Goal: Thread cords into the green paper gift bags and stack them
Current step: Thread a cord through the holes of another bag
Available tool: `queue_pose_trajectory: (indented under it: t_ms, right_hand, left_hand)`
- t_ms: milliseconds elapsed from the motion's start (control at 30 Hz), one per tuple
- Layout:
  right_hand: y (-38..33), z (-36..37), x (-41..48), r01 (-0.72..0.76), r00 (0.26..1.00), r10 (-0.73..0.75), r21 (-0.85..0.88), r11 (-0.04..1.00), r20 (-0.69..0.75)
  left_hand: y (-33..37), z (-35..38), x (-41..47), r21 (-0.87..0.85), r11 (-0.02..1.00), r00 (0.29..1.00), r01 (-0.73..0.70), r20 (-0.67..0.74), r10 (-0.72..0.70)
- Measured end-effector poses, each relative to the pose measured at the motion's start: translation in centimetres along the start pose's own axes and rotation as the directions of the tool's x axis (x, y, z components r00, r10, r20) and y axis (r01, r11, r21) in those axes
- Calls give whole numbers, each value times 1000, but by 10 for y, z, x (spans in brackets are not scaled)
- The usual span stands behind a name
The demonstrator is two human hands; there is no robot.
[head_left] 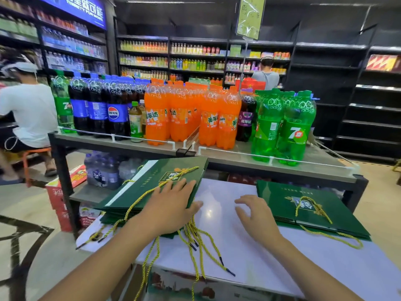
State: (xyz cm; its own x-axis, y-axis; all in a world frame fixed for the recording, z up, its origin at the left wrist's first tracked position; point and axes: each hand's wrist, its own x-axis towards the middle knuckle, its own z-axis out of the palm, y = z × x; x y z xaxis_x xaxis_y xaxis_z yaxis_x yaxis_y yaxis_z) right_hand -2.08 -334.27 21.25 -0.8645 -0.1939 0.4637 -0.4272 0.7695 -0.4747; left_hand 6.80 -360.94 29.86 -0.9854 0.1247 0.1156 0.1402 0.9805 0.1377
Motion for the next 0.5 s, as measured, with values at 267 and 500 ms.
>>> queue_pose_trajectory:
  t_ms: [267, 500]
  right_hand:
    - [-96, -58, 28, -644, 763, 179, 705, 296, 622]
    - [-63, -98, 20, -542, 835, 273, 800, 260, 477]
  left_hand:
    - [74, 13, -5, -1, 992, 981, -128, -146, 127]
    - [98, 23, 0, 109, 942, 929, -318, -162, 332]
